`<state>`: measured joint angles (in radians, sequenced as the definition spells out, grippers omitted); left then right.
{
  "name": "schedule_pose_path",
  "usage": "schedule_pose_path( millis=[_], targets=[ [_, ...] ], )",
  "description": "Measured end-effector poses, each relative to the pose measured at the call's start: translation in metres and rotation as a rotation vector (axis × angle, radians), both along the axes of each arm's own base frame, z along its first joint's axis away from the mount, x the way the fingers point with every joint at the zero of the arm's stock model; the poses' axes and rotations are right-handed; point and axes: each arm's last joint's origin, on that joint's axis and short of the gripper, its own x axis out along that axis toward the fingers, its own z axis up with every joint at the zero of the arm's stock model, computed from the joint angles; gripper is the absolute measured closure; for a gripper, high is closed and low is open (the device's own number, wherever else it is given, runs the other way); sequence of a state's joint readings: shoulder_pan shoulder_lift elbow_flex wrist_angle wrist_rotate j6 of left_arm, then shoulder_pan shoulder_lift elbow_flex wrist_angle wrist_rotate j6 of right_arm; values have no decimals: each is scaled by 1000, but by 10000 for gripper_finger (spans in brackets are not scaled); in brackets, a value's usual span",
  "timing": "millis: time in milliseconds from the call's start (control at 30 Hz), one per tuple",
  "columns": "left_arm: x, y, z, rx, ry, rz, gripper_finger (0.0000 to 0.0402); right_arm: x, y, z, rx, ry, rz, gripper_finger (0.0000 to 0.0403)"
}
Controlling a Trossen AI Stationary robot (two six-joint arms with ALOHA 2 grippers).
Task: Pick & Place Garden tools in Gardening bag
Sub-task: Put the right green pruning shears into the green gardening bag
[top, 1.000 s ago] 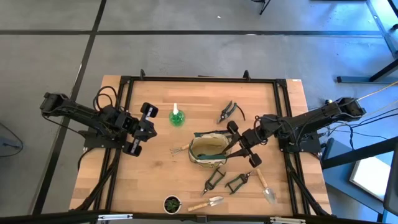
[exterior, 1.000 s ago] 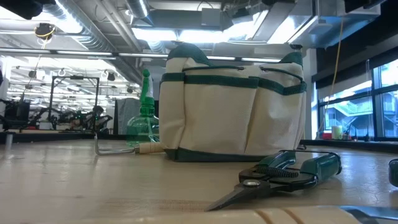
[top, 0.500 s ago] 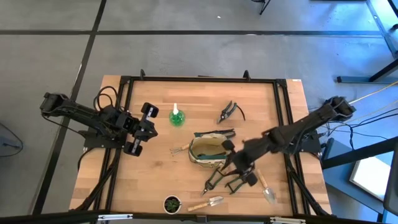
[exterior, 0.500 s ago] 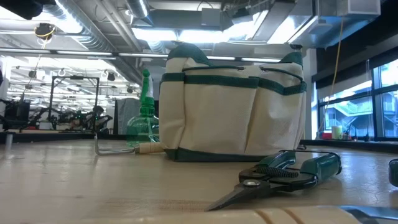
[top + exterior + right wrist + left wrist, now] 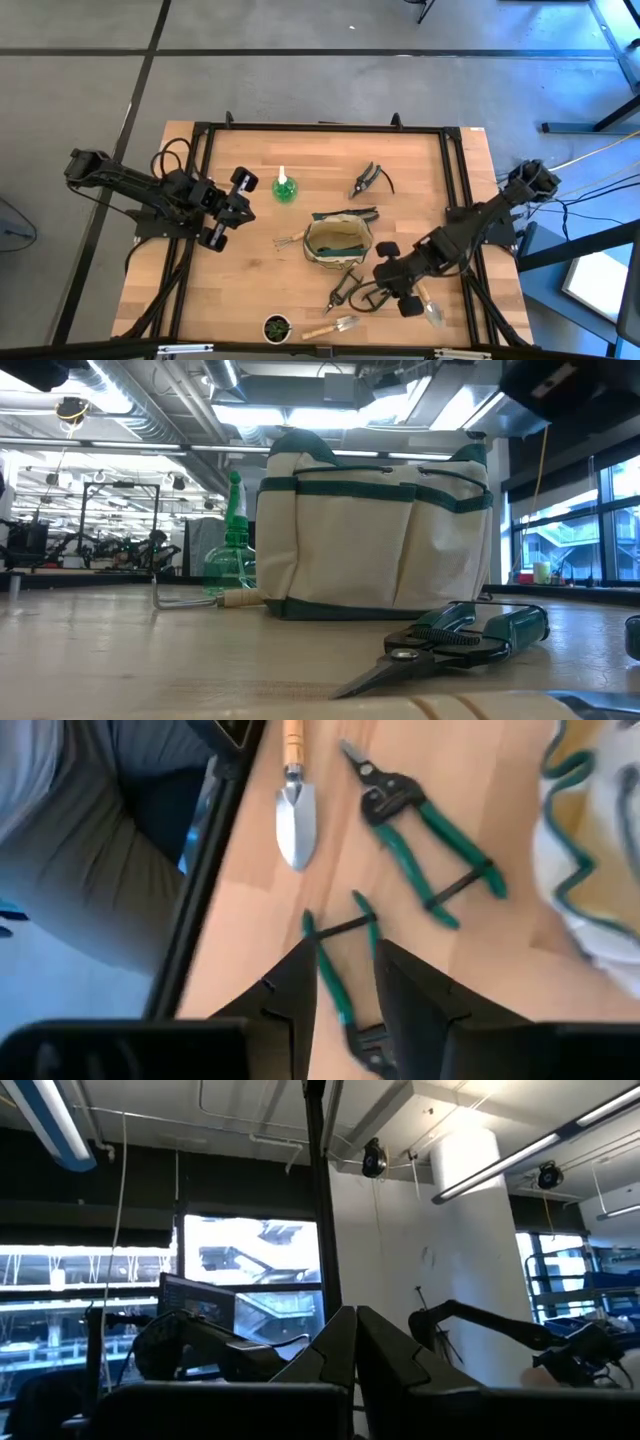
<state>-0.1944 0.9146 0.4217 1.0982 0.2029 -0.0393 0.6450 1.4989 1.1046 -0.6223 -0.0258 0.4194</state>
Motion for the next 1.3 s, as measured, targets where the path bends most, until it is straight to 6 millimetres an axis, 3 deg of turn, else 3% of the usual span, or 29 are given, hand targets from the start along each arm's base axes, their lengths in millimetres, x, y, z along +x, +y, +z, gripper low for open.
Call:
schedule_pose_path(
  millis=[200,433,733,933,1300],
  targets=[
    [0,0,0,-28,14,-21,396,-7,21,-10,-54,-33,81,297],
    [0,0,0,-40,23,-33,396,2,34,-43,-191,-12,109,297],
    [0,0,0,-38,23,-31,396,20,26,-89,-321,104,8,285],
    [0,0,0,-32,20,-27,396,21,22,-88,-289,131,-90,247],
    [1,-1,-1,-30,33,-27,396,14,26,-88,-288,168,-45,210]
  ],
)
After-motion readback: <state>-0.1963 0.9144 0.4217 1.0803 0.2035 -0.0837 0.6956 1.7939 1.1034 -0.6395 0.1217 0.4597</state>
